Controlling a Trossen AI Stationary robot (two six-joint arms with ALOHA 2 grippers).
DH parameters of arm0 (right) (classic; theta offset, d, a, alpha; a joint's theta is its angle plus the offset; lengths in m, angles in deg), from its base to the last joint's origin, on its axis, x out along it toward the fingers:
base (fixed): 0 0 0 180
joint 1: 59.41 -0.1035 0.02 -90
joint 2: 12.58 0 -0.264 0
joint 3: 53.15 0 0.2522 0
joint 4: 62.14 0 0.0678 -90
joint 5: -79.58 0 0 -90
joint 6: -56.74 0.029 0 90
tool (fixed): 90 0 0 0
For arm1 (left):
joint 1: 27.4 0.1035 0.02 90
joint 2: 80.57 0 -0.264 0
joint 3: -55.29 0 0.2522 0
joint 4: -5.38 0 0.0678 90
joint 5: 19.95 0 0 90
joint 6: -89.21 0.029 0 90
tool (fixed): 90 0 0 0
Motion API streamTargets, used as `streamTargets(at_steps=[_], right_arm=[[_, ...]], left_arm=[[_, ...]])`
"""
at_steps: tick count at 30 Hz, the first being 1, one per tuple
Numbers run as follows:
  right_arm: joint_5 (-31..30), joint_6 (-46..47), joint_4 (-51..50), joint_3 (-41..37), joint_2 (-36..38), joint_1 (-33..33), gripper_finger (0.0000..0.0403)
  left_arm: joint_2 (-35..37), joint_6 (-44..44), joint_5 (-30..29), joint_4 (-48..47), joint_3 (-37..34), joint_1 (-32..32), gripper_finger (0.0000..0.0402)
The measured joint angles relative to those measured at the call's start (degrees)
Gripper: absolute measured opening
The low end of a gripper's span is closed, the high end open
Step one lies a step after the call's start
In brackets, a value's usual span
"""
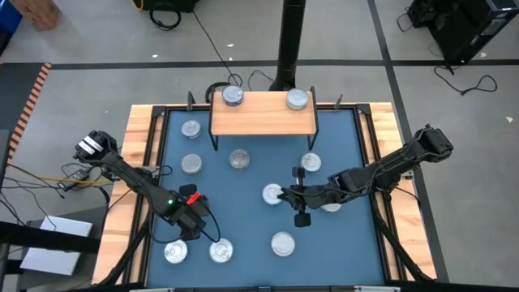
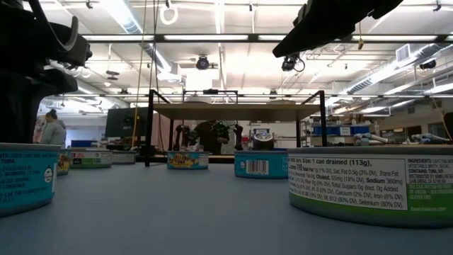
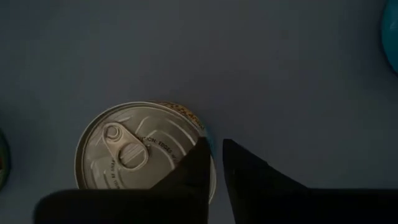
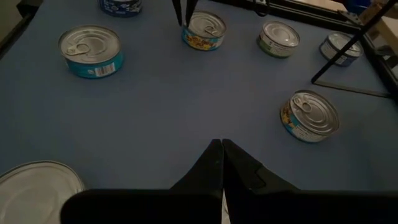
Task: Stack canned seafood by type on shelf
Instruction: Put the light blue tuna can on the shelf
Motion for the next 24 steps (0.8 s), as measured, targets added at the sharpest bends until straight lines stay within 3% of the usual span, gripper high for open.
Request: streamTargets(at_steps=[6, 17, 24], right_arm=[[-1.0, -0.4, 0.0, 0.0, 0.0, 0.0, 0.0009], [-1.0, -0.8, 0.0, 0.0, 0.0, 0.0, 0.0009], [-1.1, -1.7, 0.0, 0.0, 0.0, 0.0, 0.0009]], left_arm=[[0.0, 1.2, 1.1, 0.3, 0.0, 0.0, 0.0037], [0.0, -0.3, 0.5, 0.1, 0.0, 0.0, 0.0141], [0.0, -1.4, -1.0, -2.3, 0.0, -0.1, 0.0158]])
